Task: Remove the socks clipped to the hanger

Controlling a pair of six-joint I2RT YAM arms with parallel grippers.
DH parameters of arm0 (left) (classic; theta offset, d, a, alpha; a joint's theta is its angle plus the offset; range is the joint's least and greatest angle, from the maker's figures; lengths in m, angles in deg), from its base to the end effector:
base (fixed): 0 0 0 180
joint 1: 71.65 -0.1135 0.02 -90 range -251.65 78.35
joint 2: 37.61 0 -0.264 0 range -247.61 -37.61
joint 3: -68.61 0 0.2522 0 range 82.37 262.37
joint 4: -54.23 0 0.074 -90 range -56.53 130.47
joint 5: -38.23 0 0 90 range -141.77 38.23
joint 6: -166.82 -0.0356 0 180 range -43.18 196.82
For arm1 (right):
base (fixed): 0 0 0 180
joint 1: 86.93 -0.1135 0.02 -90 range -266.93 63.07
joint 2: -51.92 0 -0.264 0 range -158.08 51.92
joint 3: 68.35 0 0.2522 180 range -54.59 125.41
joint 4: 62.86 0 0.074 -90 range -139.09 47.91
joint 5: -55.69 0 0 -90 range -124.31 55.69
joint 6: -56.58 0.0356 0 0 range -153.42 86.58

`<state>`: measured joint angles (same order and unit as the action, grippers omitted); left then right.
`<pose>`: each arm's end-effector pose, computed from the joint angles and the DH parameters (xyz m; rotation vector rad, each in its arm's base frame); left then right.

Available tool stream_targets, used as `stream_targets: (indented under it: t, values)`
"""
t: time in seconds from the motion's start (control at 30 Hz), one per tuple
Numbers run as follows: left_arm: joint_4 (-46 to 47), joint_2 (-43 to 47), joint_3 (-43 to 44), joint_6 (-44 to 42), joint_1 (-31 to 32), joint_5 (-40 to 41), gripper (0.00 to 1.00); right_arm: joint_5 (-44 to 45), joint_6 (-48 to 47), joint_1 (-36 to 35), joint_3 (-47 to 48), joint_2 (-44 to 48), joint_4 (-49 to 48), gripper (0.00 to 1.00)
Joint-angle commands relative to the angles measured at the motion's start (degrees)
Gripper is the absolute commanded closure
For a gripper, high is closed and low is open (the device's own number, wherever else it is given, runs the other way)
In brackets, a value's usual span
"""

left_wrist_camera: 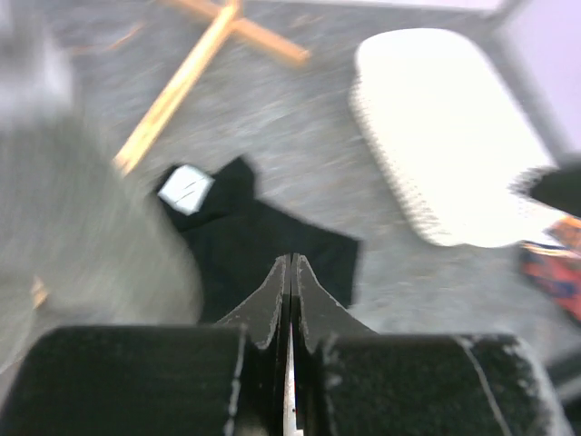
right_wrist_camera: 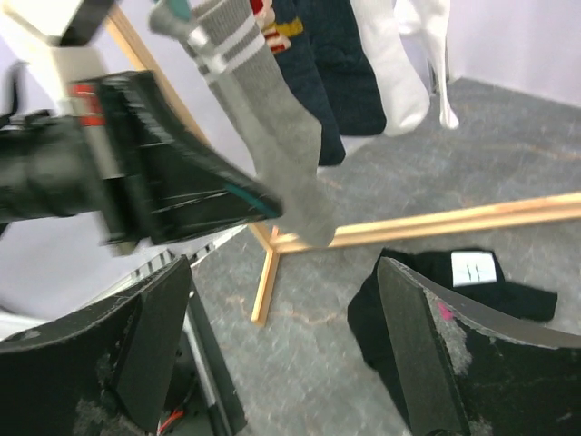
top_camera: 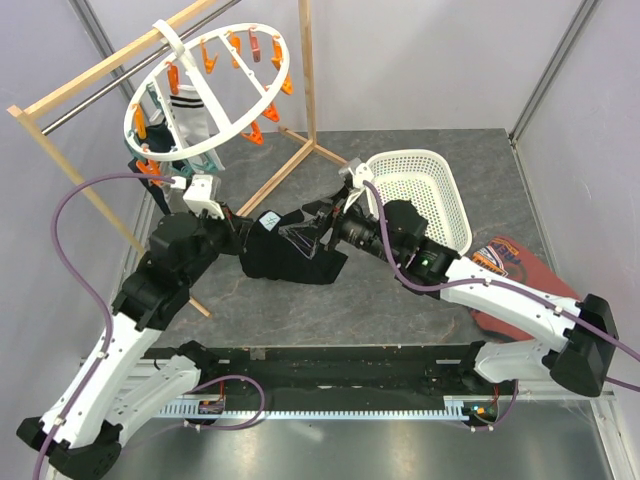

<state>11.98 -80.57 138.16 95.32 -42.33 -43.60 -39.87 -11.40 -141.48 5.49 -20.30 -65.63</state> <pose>0.1398 -0.0727 0.3768 0.0752 1.8638 -0.4508 0.1715 0.2469 0.3804 -0.5297 1.5156 1.1336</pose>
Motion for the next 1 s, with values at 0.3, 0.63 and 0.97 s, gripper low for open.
stream_targets:
  t: [0.3,0.63,0.97]
  values:
    - [-0.3,3.8,5.6,6.0,-0.1,-16.5,0.98,4.6,-13.2,-4.5,2.5,-10.9,-12.4,0.1]
    - [-6.2,9.3,6.5,5.6,-0.1,-1.8,0.38,4.1,-7.2,-6.8,1.3,-20.1,-29.2,0.12]
    - [-9.8,16.3,6.8,3.0,-0.1,14.6,0.21,2.2,-3.5,-7.9,13.0,-35.4,-35.7,0.2]
